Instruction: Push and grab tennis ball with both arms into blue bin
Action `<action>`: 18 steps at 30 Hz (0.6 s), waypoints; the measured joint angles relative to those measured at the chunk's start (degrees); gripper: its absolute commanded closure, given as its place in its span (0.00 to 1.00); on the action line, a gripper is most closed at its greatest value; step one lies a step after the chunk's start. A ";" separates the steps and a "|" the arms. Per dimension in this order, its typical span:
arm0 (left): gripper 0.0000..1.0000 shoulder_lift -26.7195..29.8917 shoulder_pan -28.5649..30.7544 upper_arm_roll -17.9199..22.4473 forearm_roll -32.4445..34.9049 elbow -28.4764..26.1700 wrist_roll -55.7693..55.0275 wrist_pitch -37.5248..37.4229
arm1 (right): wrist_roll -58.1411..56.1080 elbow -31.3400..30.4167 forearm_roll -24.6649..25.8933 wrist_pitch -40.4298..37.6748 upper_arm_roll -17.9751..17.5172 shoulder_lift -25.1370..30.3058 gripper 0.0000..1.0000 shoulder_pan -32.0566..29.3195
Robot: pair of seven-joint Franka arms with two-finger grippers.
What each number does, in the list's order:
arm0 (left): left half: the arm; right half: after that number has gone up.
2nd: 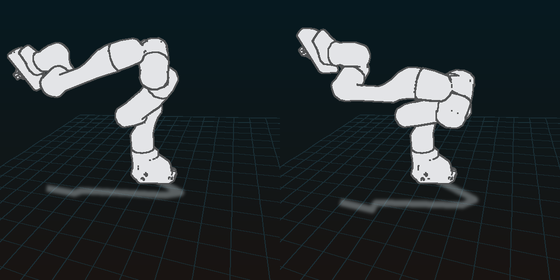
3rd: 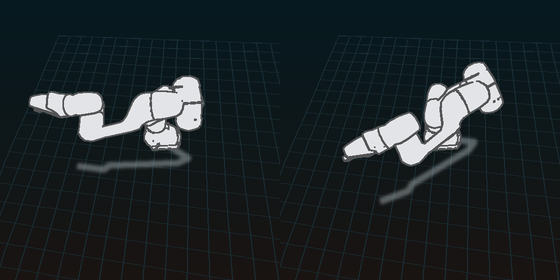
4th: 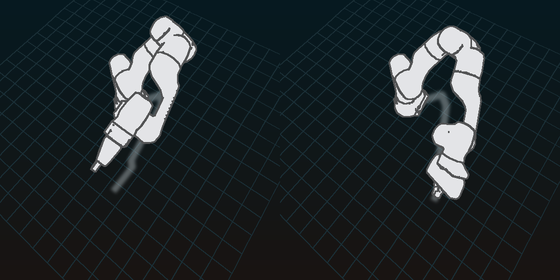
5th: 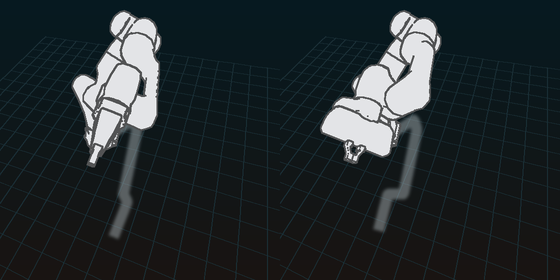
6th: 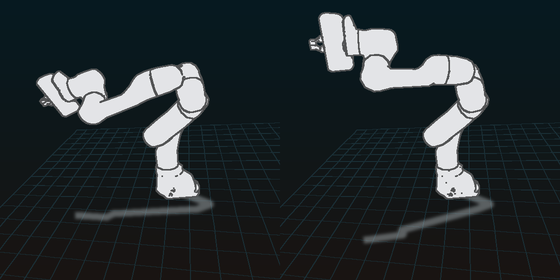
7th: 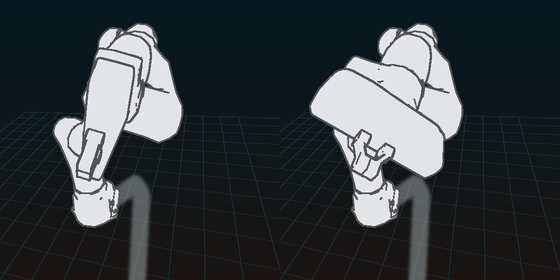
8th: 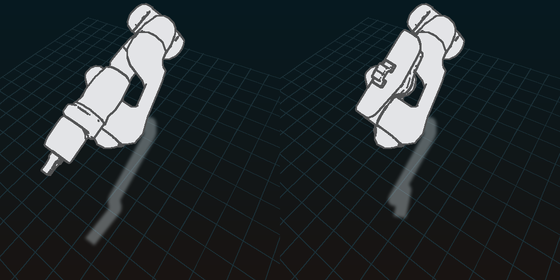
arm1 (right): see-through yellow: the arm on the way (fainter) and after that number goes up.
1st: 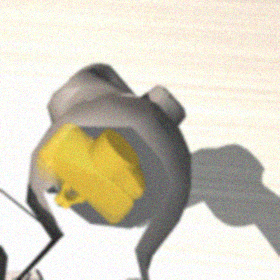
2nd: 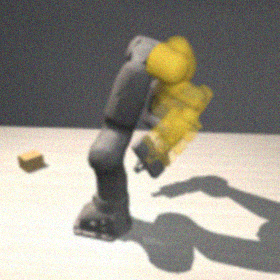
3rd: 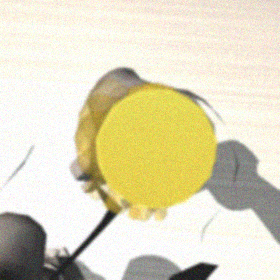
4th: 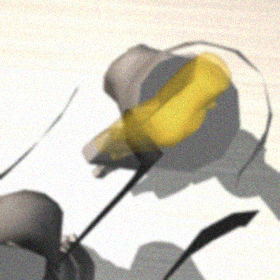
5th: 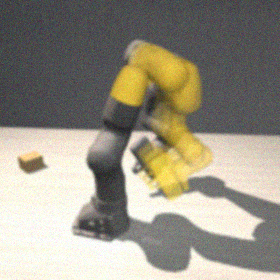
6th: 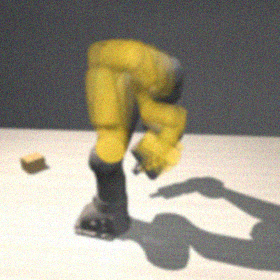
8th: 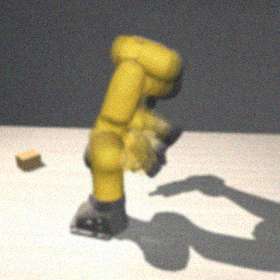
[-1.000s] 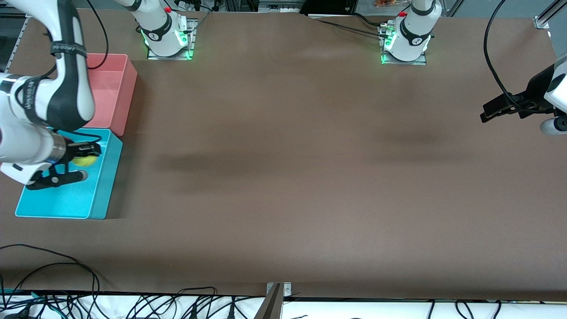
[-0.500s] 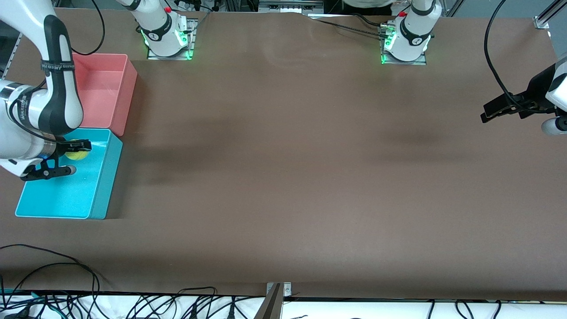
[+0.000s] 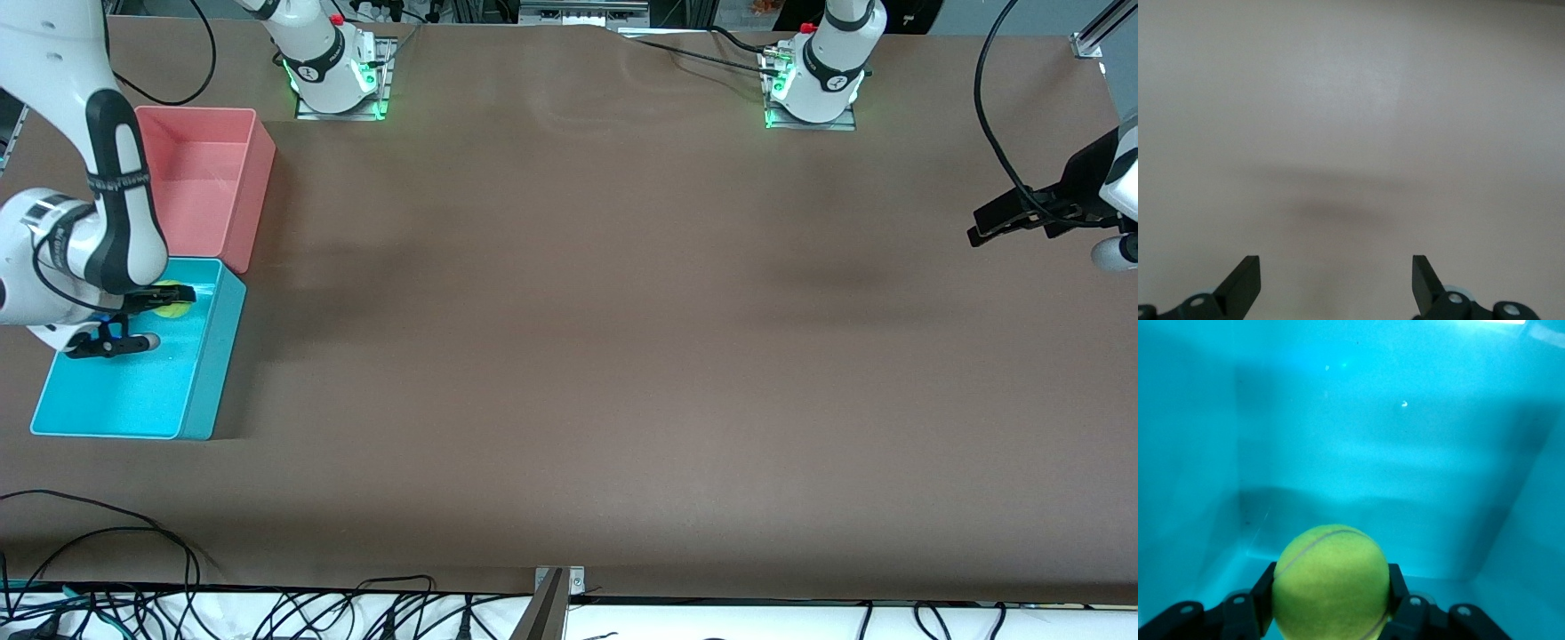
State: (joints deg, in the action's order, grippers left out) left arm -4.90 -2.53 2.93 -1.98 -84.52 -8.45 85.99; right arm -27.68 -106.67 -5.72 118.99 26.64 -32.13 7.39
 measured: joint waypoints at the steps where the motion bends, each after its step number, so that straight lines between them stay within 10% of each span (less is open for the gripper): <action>1: 0.00 0.01 0.00 0.03 0.00 0.00 0.00 0.00 | -0.27 0.00 -0.66 0.07 -0.01 -0.58 0.79 -0.22; 5: 0.00 0.04 0.00 0.03 0.00 0.00 0.41 0.03 | -1.82 0.01 -2.97 1.13 -0.01 -2.72 0.63 -1.23; 8: 0.00 0.04 0.00 -0.01 0.00 0.00 2.02 0.03 | -2.59 0.04 -4.19 1.84 -0.04 -3.84 0.00 -1.78; 18: 0.00 0.04 0.00 -0.01 0.00 0.00 8.92 0.02 | -2.66 0.75 -4.80 1.72 -0.30 -3.86 0.00 -1.73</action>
State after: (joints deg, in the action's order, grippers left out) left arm -4.86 -2.53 2.92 -1.98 -84.52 0.47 86.02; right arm -30.33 -105.92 -10.52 120.71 26.34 -35.99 5.66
